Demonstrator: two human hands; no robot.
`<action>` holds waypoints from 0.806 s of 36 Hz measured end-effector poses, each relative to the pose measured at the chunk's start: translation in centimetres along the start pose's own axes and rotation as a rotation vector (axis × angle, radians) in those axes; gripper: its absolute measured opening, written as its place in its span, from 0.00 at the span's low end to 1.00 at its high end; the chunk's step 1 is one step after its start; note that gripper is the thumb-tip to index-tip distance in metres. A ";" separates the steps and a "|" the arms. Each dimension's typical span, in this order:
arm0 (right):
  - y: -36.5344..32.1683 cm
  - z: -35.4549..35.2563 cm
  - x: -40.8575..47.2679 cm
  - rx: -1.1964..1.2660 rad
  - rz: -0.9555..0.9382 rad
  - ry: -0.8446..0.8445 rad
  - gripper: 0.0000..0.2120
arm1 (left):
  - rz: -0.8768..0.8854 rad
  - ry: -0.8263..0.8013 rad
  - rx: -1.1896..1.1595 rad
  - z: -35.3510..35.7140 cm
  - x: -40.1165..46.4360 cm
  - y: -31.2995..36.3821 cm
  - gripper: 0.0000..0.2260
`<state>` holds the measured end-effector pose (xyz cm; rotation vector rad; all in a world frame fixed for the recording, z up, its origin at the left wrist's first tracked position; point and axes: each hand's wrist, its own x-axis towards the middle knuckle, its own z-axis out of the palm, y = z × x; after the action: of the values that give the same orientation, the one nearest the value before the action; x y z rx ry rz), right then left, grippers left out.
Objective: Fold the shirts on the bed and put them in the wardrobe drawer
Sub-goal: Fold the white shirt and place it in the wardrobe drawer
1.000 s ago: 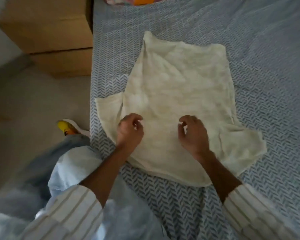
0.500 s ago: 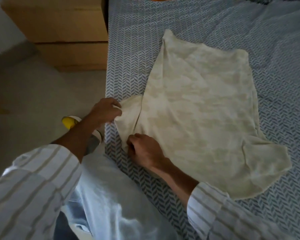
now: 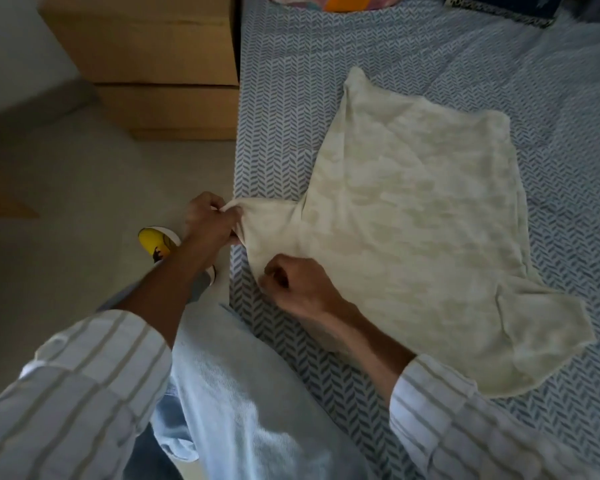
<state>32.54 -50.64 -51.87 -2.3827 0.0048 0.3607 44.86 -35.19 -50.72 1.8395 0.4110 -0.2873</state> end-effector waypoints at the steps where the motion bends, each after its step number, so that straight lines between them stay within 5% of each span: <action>1: -0.1 -0.7 0.4 0.119 0.068 0.038 0.10 | 0.060 0.016 0.055 0.3 -0.3 0.3 0.12; 4: -0.2 -3.9 0.9 0.714 0.339 0.199 0.11 | 0.313 0.003 0.196 2.0 -1.7 1.5 0.13; 7: 1.6 -8.1 0.8 1.092 0.522 0.185 0.21 | 0.486 -0.076 0.236 5.1 -4.0 3.4 0.12; 11: 5.5 -12.6 -0.5 1.314 0.555 0.126 0.32 | 0.560 -0.239 0.215 11.4 -8.4 5.8 0.12; 15: 10.2 -15.8 -2.5 1.563 0.436 0.019 0.38 | 0.469 -0.664 0.094 16.7 -13.3 5.7 0.20; 18: 12.8 -16.8 -4.3 1.498 0.488 -0.027 0.35 | 0.598 -0.719 0.284 17.4 -15.5 3.7 0.26; 21: 14.2 -16.8 -5.1 1.182 0.652 0.119 0.28 | 0.856 -0.496 0.714 16.0 -16.5 0.4 0.30; 24: 14.8 -16.0 -5.0 0.907 0.707 0.282 0.20 | 0.750 -0.389 1.150 14.2 -16.8 -2.1 0.36; 29: 14.6 -15.7 -5.1 0.908 0.675 0.404 0.05 | 0.602 -0.491 1.261 13.1 -17.6 -2.6 0.37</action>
<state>30.20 -72.38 -49.09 -1.4451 0.9622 0.1197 27.87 -49.40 -49.93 2.8468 -0.8713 -0.6362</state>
